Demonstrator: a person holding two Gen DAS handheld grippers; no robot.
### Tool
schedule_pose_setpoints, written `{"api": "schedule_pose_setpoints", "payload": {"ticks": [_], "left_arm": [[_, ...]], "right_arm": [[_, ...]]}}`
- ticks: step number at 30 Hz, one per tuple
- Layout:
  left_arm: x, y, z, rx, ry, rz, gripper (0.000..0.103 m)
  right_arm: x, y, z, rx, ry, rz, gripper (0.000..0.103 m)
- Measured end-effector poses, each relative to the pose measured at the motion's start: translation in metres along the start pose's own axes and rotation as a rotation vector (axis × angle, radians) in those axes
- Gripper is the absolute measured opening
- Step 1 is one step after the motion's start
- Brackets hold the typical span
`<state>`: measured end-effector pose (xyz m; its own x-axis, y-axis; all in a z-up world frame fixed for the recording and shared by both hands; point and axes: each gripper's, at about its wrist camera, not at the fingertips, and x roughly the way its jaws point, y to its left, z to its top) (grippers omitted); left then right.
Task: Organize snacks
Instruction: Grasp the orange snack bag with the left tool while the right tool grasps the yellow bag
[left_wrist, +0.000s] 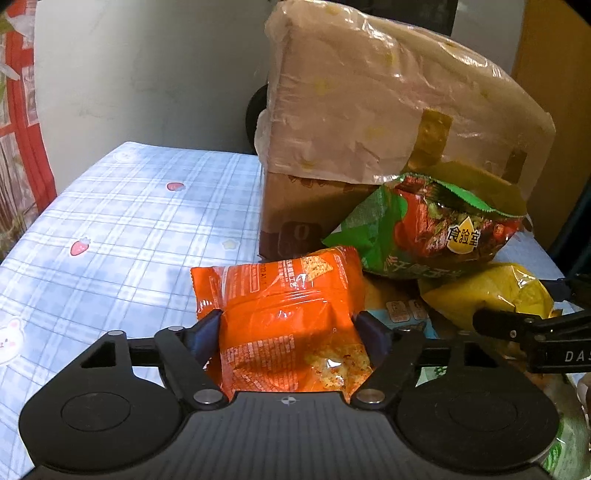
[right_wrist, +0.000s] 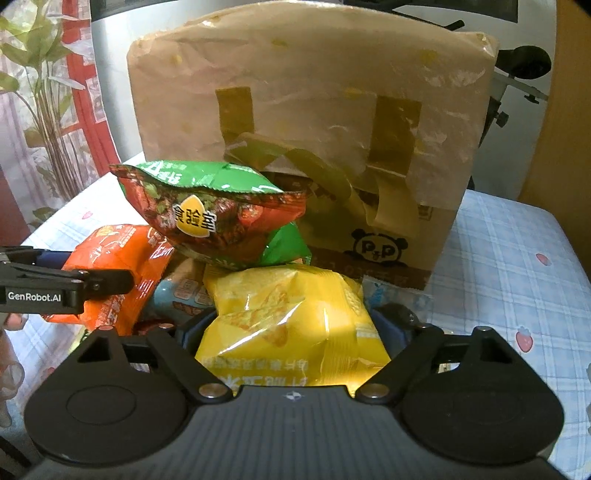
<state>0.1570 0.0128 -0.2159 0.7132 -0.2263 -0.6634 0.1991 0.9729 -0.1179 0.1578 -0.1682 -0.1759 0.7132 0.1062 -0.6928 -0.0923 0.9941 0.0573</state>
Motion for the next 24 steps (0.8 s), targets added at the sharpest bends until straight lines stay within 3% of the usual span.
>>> {"api": "schedule_pose_setpoints", "payload": {"ticks": [6,24], "left_arm": [[-0.017,0.001,0.003,0.010,-0.022,0.057,0.074],[-0.079,0.000,0.017,0.006,-0.157,0.117,0.073]], "right_arm": [[-0.012,0.003,-0.001,-0.005,-0.018,0.015,0.088],[-0.059,-0.014,0.001,0.038,-0.120,-0.042,0.088]]}}
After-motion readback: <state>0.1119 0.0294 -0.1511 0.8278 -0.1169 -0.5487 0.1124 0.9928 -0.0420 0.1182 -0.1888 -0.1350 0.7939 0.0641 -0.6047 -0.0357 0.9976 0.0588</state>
